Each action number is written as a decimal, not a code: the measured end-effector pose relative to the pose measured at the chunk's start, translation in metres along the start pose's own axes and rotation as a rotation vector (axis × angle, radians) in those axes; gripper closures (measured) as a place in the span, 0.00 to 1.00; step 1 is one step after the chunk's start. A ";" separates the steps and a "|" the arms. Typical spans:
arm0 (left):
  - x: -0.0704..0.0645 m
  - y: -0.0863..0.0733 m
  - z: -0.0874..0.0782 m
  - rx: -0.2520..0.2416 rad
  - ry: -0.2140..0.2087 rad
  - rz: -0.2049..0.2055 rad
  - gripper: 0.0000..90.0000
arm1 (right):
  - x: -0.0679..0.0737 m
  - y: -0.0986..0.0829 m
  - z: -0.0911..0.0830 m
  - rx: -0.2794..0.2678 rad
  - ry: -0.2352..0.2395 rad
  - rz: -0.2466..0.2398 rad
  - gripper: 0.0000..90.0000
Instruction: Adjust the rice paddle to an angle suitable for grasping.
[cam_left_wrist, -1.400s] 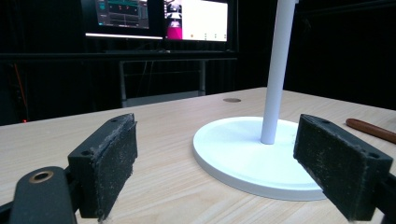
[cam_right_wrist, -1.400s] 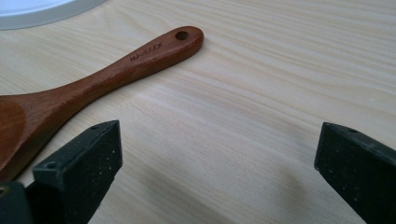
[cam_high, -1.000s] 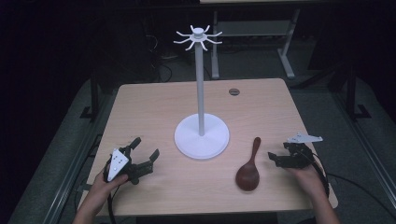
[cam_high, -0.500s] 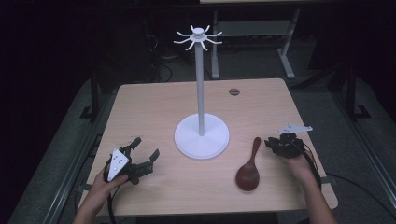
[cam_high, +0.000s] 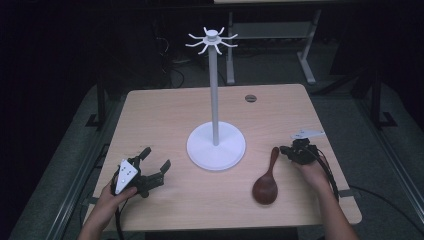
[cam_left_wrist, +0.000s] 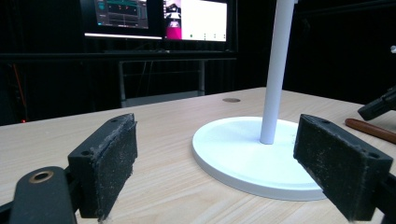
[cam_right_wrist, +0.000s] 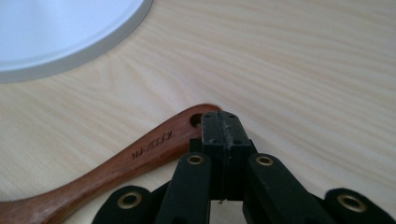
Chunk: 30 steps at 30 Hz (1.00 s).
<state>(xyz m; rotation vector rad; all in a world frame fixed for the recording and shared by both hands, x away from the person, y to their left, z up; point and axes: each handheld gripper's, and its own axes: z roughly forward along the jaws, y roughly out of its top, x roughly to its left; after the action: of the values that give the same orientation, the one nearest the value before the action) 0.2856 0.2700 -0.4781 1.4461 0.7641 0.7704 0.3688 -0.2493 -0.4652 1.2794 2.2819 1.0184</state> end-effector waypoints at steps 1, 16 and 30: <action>0.000 0.000 0.000 0.001 -0.001 0.001 0.14 | 0.000 0.000 0.000 0.000 0.000 0.000 0.99; 0.000 0.000 0.000 0.000 -0.001 -0.001 0.14 | 0.009 0.000 0.007 0.020 0.039 -0.028 1.00; 0.000 0.000 0.000 0.001 -0.001 -0.001 0.14 | 0.033 0.006 0.013 0.026 0.127 -0.083 1.00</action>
<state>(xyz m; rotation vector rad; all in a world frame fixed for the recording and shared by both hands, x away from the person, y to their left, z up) 0.2855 0.2699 -0.4781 1.4465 0.7640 0.7689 0.3624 -0.2143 -0.4682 1.1500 2.4280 1.0727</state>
